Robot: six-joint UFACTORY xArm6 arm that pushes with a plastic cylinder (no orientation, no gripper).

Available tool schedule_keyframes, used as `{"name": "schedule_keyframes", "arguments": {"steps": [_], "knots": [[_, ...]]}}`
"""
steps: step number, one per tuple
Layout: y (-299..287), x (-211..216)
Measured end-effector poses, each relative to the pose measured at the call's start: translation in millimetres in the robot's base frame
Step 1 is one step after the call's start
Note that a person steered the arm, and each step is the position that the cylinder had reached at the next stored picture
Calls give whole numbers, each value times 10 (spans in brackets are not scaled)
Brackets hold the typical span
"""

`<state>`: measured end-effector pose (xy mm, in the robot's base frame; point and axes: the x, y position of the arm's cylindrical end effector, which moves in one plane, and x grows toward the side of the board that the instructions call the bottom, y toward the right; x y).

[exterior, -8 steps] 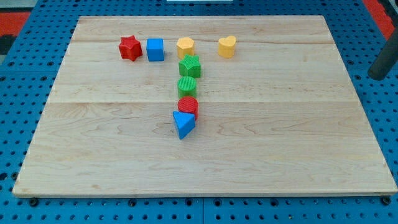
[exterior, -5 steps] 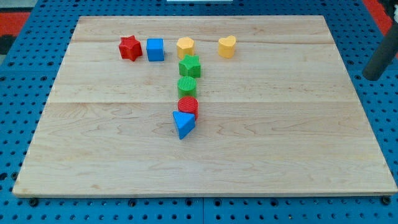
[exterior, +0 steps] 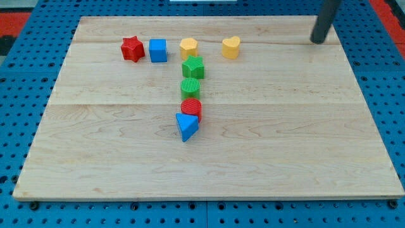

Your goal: Push yellow heart towards center right

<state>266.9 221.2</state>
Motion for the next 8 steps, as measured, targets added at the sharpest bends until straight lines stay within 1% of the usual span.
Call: {"name": "schedule_keyframes", "arguments": {"steps": [1,2,3,4,5,6,7,8], "knots": [[-586,-189],[-1035,-158],[-1790,-146],[-1862,308],[-1206,477],[-1190,409],[-1046,1163],[-854,1485]]}}
